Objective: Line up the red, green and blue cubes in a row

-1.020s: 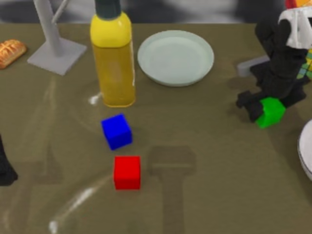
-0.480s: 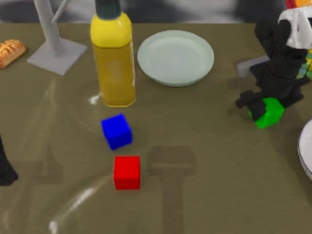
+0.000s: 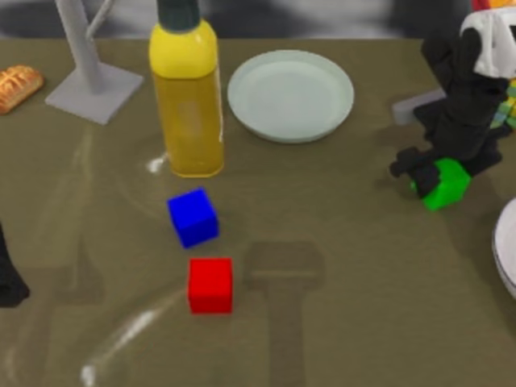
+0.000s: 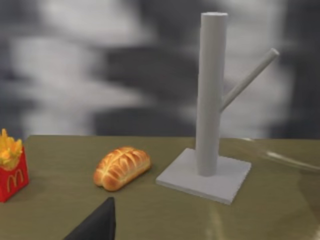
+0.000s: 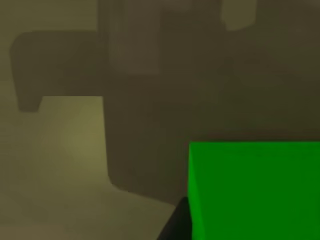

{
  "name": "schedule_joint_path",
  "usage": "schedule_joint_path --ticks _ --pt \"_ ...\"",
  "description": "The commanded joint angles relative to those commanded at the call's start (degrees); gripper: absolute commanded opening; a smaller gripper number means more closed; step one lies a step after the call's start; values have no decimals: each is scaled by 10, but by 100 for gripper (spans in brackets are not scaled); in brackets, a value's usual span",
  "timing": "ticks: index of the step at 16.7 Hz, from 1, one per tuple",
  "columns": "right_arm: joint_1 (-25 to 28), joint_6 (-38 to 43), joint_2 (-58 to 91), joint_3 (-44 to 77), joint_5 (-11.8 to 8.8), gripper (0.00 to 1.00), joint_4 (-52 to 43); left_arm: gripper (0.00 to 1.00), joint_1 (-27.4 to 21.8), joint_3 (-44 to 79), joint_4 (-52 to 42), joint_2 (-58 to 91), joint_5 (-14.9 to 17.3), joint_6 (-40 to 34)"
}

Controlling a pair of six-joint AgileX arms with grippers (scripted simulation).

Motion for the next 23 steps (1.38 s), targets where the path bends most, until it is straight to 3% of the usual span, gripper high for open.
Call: schedule_joint_path --ticks 7,14,18,23 --pt "3 0 -38 77 0 0 -119 100 0 0 0 0 0 0" --pt "17 21 -39 80 -1 0 -122 100 0 0 0 0 0 0" --pt "90 130 -47 72 0 0 -125 100 0 0 0 0 0 0" --pt "223 376 -71 39 -2 0 -129 100 0 0 0 0 0 0"
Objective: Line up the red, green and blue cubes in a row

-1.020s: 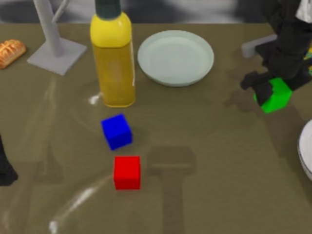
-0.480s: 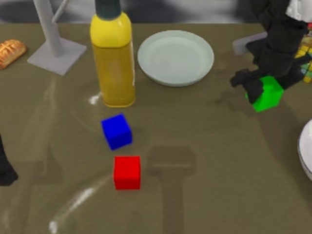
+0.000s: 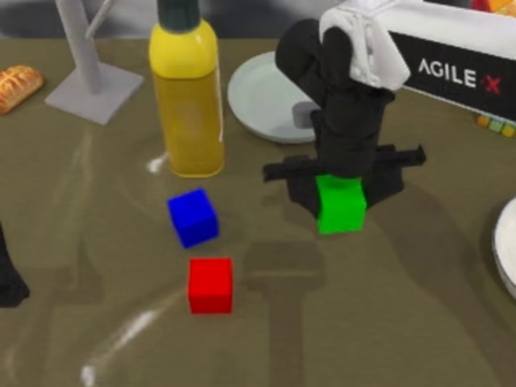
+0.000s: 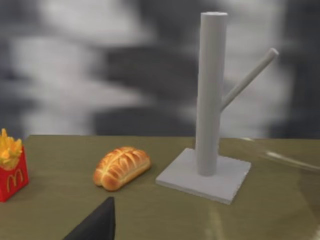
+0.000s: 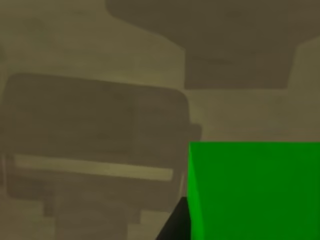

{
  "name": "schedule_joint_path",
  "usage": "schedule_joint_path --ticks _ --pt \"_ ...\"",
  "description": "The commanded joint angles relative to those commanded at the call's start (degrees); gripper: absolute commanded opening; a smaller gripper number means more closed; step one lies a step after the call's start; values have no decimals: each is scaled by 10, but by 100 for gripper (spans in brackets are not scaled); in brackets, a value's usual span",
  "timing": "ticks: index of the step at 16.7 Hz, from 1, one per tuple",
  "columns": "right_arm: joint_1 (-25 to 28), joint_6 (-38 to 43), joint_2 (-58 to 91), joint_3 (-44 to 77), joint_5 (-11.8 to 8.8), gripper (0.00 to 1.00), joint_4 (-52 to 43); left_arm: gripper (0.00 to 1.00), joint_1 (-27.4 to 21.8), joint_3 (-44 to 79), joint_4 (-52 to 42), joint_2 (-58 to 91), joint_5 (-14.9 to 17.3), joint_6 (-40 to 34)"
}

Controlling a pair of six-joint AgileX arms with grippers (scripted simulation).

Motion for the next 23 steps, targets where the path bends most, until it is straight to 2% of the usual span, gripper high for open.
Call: schedule_joint_path --ticks 3,7,14,20,23 --pt "75 121 -20 -20 0 0 2 100 0 0 0 0 0 0" --pt "131 199 -46 -39 1 0 11 100 0 0 0 0 0 0" --pt "134 203 -43 -47 1 0 21 100 0 0 0 0 0 0" --pt "136 205 -11 -125 2 0 136 100 0 0 0 0 0 0" --pt "136 206 -5 -136 2 0 149 100 0 0 0 0 0 0"
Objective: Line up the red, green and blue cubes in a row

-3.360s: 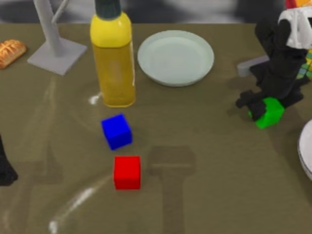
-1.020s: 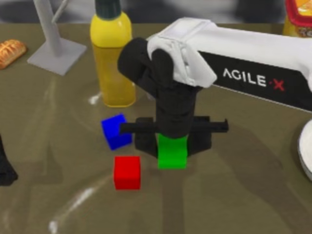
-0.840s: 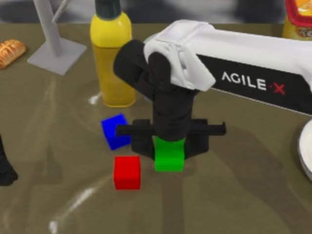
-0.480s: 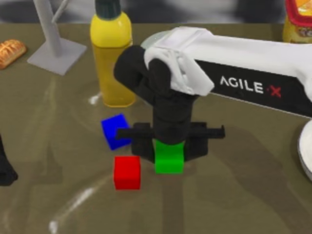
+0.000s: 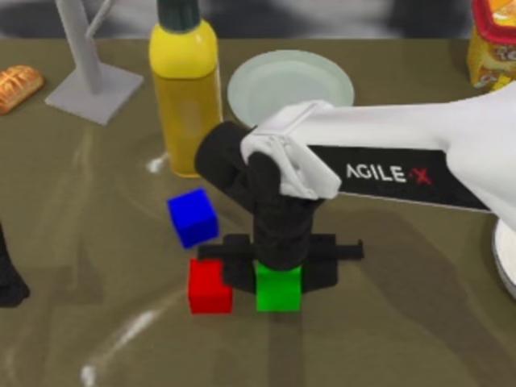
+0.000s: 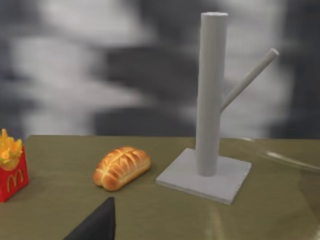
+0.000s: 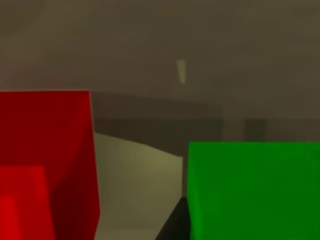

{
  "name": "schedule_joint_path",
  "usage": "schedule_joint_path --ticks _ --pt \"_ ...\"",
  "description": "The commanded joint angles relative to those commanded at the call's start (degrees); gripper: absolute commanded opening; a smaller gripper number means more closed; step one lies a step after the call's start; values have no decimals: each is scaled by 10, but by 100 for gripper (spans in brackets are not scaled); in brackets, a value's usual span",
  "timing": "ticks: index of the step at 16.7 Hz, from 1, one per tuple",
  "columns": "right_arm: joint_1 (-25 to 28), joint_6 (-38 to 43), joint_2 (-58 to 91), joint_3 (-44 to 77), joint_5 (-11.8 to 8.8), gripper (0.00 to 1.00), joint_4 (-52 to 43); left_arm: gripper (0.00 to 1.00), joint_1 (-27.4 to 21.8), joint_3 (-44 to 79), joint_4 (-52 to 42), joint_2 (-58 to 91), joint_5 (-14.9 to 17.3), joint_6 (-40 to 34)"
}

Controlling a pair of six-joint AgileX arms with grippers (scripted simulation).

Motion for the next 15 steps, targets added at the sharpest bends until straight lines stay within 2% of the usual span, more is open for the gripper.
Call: schedule_joint_path --ticks 2,15 --pt "0 0 0 0 0 0 0 100 0 0 0 0 0 0" --pt "0 0 0 0 0 98 0 100 0 0 0 0 0 0"
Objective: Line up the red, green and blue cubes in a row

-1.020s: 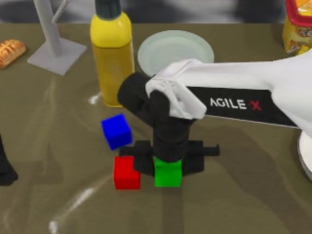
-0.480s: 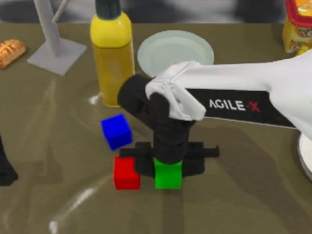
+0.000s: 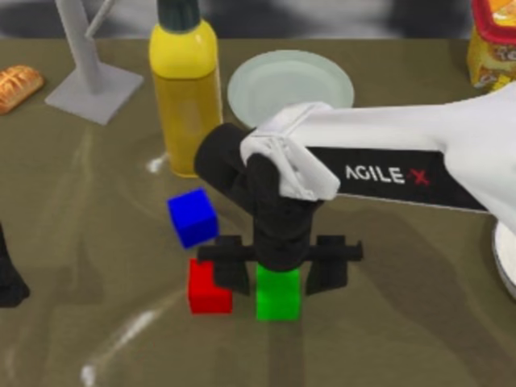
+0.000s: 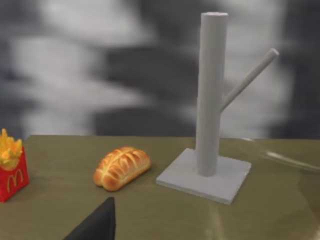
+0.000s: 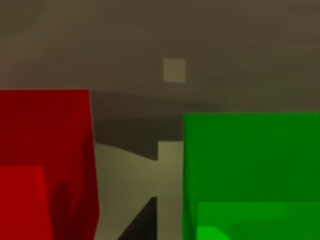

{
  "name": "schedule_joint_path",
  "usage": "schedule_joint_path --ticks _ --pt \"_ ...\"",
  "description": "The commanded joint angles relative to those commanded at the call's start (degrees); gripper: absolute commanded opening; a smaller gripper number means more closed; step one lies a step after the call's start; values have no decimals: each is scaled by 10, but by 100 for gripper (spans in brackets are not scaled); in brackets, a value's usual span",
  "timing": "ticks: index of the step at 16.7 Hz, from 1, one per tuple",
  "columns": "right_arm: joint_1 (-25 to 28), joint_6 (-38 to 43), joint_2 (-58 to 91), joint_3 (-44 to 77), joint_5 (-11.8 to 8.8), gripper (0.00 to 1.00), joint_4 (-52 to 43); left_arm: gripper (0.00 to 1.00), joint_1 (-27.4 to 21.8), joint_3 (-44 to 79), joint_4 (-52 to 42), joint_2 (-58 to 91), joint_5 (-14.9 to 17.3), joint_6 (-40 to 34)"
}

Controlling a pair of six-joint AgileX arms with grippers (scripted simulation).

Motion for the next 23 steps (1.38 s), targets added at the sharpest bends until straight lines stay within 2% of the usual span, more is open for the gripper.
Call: schedule_joint_path --ticks 10,17,23 --pt "-1 0 -1 2 0 100 -2 100 0 0 0 0 0 0" --pt "4 0 -37 86 0 100 -126 100 0 0 0 0 0 0" --pt "1 -1 -41 94 0 100 -136 100 0 0 0 0 0 0"
